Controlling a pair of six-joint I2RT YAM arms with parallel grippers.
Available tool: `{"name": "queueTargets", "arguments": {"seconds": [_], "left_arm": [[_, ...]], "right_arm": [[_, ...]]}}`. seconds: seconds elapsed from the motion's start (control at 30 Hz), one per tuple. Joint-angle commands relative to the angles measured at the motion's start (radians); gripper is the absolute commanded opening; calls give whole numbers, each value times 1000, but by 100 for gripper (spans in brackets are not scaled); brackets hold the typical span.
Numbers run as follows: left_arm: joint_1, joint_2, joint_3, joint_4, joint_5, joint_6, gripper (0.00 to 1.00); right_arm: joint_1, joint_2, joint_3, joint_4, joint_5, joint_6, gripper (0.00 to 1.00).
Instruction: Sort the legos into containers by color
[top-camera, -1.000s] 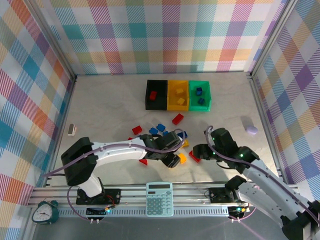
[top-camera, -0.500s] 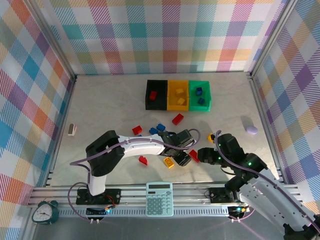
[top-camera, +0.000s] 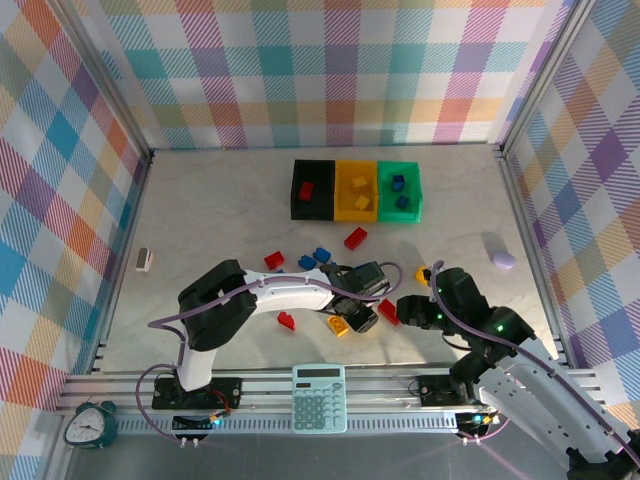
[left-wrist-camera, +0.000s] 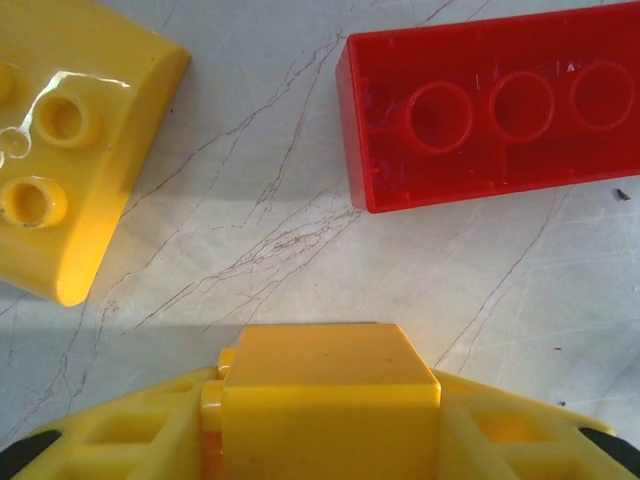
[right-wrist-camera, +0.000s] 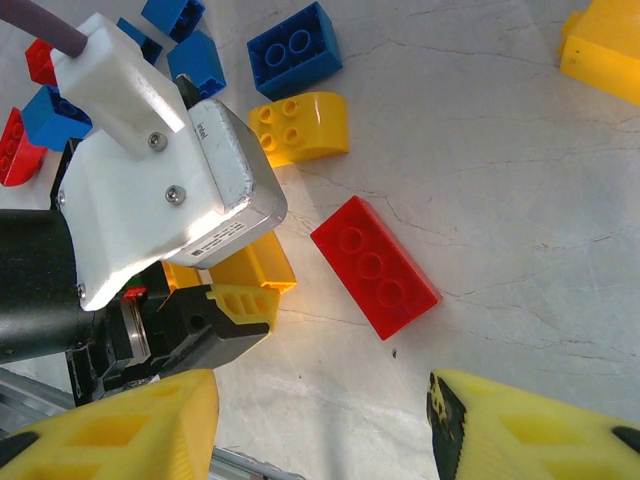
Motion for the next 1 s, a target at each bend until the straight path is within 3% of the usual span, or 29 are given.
{"name": "queueTargets", "arguments": {"seconds": [0.0,0.23,0.47,0.53,0.6,0.97], "left_arm": [[0,-14,21,-35,-8,2,44],[80,-117,37,-55,-9,-2,39],[190,-128,179,-105,-90,22,39],[225,-97,246,-115,-184,12,37],[269,-53,316,-119,-207,-7,35],[394,260,735,-86,-205,17,35]], "right_arm": [[6,-3,-3,-13,10,12,58],[6,-14,-5,-16,19,14,58],[7,-16,-6,-10,22,12,58],[6,-8,-7,17,19,-8,59],[6,17,2,49,18,-31,59],[5,115,66,143,37,-114,59]]}}
